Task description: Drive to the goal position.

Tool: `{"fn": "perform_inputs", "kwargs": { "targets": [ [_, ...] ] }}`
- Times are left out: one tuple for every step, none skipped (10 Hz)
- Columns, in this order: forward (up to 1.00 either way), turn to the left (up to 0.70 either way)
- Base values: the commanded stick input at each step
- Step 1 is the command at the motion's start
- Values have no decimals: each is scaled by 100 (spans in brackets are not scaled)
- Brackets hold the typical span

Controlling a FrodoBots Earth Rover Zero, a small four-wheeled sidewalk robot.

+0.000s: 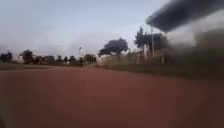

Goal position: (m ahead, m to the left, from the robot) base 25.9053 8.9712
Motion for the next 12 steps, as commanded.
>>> {"fn": "perform_inputs", "kwargs": {
  "targets": [
    [70,-31],
    [70,-31],
    [70,-31],
    [70,-30],
    [70,-22],
    [70,0],
    [70,0],
    [70,0],
    [70,0],
    [70,0],
    [70,0],
    [70,0]
  ]
}}
